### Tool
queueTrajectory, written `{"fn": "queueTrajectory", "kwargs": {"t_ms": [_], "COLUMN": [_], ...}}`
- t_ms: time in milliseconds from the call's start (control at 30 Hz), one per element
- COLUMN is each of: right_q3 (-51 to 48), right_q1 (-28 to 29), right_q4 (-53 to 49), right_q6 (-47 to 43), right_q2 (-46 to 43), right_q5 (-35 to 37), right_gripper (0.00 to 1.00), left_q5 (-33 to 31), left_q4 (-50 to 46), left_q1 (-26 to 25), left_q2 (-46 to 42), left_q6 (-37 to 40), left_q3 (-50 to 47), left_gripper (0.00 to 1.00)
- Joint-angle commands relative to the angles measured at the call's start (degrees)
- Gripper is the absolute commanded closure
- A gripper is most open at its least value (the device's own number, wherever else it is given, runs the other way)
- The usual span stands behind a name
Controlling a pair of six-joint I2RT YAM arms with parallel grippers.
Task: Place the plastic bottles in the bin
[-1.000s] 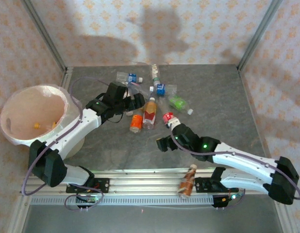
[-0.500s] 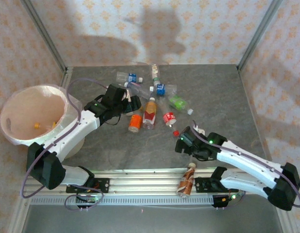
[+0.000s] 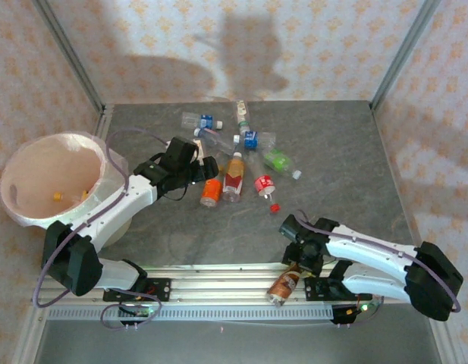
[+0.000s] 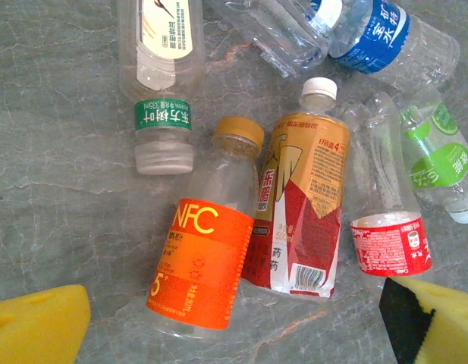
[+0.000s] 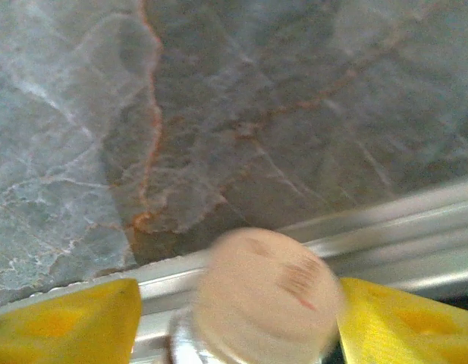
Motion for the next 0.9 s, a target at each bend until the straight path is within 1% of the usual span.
{"fn": "queueTrajectory", "kwargs": {"t_ms": [0,67,133,233,333,467,533,633,700,767,833,867], "right_q3": [0.8,3.7,7.7,13.4,17.4,20.8,21.9,24.0,24.5,25.0,27.5,29.1], "right_q1": [0.3,0.2,0.3,0.3,-0.3,-1.9,-3.5,-6.9,-9.1,-11.2,-12.8,-13.1], "right_q4": [6.6,6.3,2.9,0.7,4.1,13.5,21.7,31.2,38.4,45.2,48.7,48.9], "right_q6": [1.2,-0.7,-3.5,-8.6,-13.1,-15.5,-16.4,-16.9,-17.0,-17.2,-18.5,-19.6], "right_q2": [1.1,1.0,0.6,-1.3,-2.6,-0.7,0.6,2.2,2.3,2.6,4.2,5.0], "right_q5": [2.0,4.3,6.8,9.3,11.8,14.4,15.9,17.0,15.9,13.2,9.6,8.6], "right_gripper": [0.44,0.53,0.59,0.66,0.69,0.72,0.72,0.72,0.72,0.72,0.72,0.72], "left_q5": [-1.6,-1.1,-0.2,1.8,6.6,13.8,18.7,26.6,32.1,38.3,41.2,41.7], "left_q4": [-0.3,-0.5,-0.1,1.5,5.4,11.3,14.0,18.1,21.6,24.6,25.0,24.7], "left_q1": [0.3,0.3,0.3,0.3,0.2,-0.6,-1.0,-1.2,-1.2,-1.2,-1.5,-1.8], "left_q2": [0.5,0.2,-0.5,-2.1,-4.2,-6.7,-7.5,-8.1,-8.1,-7.2,-5.8,-5.1], "left_q6": [0.3,0.3,0.9,2.0,3.5,5.4,6.5,7.4,7.6,8.0,8.0,10.0], "left_q3": [0.5,0.4,-0.1,-1.4,-3.2,-5.6,-7.1,-9.1,-10.3,-10.7,-9.2,-8.4], "left_gripper": [0.00,0.00,0.00,0.00,0.00,0.00,0.00,0.00,0.00,0.00,0.00,0.00]}}
